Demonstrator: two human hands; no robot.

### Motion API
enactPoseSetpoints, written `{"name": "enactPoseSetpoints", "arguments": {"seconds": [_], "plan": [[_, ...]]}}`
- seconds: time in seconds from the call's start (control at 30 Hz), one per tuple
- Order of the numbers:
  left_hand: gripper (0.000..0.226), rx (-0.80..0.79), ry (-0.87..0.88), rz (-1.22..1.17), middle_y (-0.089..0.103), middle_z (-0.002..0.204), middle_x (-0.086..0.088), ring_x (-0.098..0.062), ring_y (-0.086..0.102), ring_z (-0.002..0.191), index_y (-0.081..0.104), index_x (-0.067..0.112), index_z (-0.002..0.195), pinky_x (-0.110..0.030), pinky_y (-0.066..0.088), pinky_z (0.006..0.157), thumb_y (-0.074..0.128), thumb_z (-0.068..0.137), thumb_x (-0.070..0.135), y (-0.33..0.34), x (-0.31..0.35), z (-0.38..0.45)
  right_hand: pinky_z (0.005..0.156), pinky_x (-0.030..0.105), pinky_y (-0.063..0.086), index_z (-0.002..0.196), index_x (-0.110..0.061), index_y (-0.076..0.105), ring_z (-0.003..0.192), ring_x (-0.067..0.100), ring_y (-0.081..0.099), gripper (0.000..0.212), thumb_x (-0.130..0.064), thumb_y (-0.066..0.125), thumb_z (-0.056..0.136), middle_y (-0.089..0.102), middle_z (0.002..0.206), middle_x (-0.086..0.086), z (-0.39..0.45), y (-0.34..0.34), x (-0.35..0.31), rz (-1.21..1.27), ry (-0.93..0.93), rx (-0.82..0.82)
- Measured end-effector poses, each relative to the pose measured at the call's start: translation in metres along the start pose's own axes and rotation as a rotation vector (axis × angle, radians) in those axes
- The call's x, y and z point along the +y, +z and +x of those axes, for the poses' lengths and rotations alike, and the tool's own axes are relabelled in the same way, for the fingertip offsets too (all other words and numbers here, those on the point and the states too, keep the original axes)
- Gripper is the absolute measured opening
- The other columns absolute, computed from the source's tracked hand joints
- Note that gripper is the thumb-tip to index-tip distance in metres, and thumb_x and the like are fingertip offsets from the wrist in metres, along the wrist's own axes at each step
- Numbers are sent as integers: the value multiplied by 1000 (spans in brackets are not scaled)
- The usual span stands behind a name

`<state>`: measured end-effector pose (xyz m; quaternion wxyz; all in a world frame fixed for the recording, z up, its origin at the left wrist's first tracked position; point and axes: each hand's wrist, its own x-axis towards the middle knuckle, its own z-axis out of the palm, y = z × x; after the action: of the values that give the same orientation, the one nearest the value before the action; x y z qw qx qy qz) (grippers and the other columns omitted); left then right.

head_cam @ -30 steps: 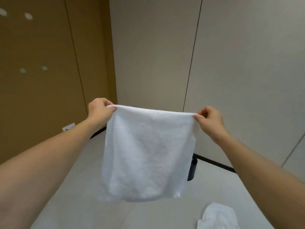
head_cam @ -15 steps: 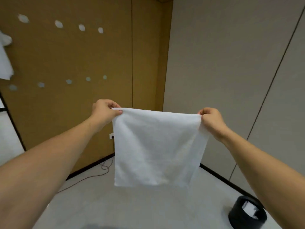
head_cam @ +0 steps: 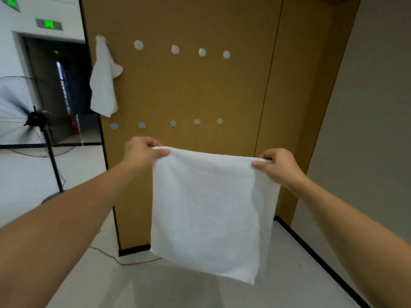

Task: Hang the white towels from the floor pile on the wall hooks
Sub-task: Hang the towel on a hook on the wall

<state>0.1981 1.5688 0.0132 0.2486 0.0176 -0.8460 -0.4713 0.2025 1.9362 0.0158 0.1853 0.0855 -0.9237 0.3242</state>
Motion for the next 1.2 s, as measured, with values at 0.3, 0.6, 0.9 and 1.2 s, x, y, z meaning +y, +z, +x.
{"name": "enactPoseSetpoints", "arguments": {"seconds": [0.3,0.6,0.9,1.2], "plan": [[17,143,-53,109,62,85,5,-17,58,82,62,27,75,-28,45,67,63,85,13,-6,-24,141,49,29,27,66,-7,54,55,16,43,41,-31,55,98,50,61,3,194,83,-26,-15,-206,-53],[21,217,-211,-209,68,107,-6,-31,62,105,71,18,98,-38,49,86,60,87,31,-33,-49,272,49,26,29,61,-15,47,50,8,47,57,-68,65,73,48,52,-11,340,171,-82,188,-251,33],[74,205,-29,73,66,104,-13,-32,63,101,63,2,105,-46,52,88,87,58,55,-88,-91,415,65,25,51,73,-27,69,72,2,65,41,-66,75,66,69,72,-18,482,244,-184,236,-317,101],[42,390,681,695,60,86,4,-24,60,84,74,34,105,-30,46,76,55,86,2,-113,-101,562,46,29,44,108,-15,75,52,25,56,30,-6,61,83,61,63,8,601,278,-257,-307,-1186,613]]}}
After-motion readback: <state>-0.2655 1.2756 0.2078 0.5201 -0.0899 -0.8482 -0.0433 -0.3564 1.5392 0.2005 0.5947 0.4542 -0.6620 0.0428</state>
